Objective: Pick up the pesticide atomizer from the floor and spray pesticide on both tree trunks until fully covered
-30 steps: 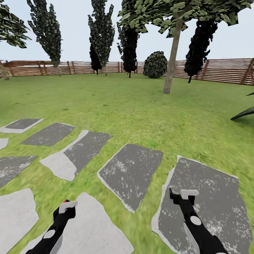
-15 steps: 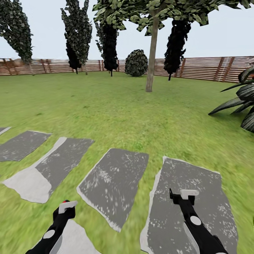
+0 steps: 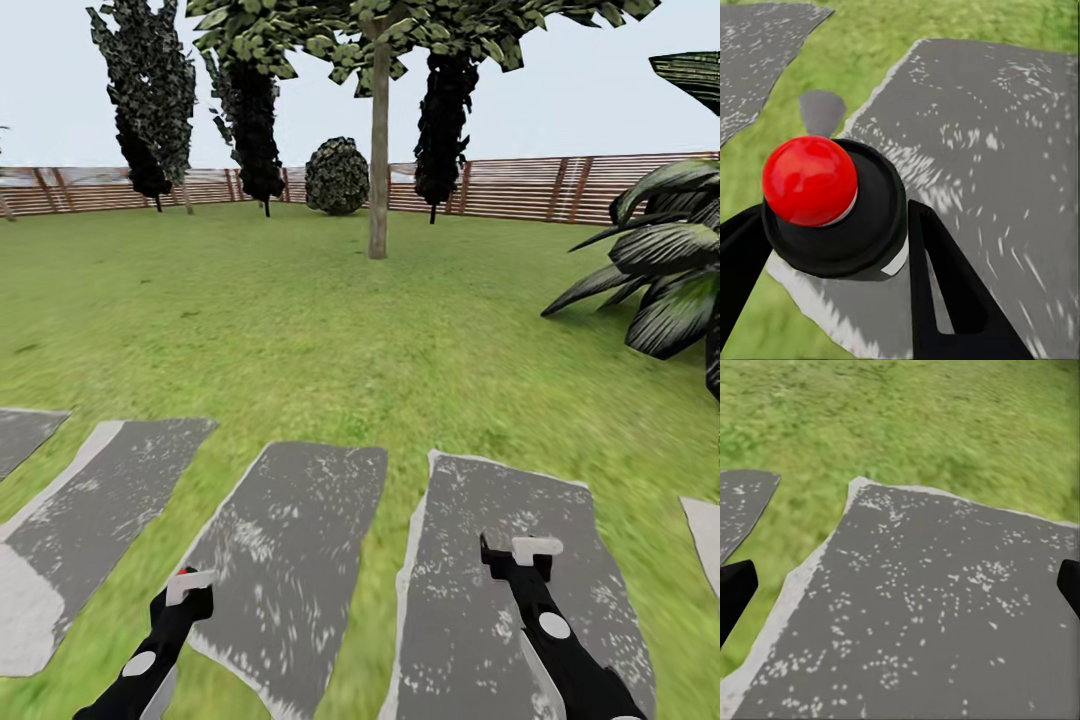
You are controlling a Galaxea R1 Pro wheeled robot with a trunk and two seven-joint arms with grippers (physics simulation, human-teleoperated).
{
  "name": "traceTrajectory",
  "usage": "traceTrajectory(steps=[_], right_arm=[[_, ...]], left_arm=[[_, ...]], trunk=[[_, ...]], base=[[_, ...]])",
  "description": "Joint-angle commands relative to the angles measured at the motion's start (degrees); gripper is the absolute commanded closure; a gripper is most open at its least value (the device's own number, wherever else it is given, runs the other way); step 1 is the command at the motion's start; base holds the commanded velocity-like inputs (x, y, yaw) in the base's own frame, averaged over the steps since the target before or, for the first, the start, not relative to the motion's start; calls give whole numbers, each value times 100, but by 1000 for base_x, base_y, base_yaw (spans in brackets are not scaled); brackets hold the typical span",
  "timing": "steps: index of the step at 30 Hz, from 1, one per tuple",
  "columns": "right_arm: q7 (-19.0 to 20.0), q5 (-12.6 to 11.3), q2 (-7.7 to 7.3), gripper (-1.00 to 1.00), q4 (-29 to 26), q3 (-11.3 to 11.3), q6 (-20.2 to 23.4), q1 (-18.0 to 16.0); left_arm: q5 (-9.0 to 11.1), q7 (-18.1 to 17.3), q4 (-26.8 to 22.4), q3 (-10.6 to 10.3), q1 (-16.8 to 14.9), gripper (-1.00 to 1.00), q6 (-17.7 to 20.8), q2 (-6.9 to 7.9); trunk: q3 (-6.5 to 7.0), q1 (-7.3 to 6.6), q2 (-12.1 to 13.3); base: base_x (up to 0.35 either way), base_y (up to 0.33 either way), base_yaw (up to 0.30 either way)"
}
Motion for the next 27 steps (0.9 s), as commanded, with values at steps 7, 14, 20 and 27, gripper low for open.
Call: traceTrajectory(steps=[7,14,20,27], right_arm=[[7,0,-2,-100,0,0,8,0],[0,-1,-3,-100,0,0,9,0],[8,-2,-1,-100,138,0,9,0],[9,-3,5,-100,183,0,9,0]], left_arm=[[0,-1,-1,-4,0,100,0,0],[0,-1,-1,-1,0,100,0,0],[0,-1,4,1,0,100,0,0],[0,-1,8,0,0,100,0,0]], trunk=[[0,0,0],[0,0,0],[0,0,0],[0,0,0]], base=[[338,0,-22],[338,0,-1],[338,0,0],[338,0,0]])
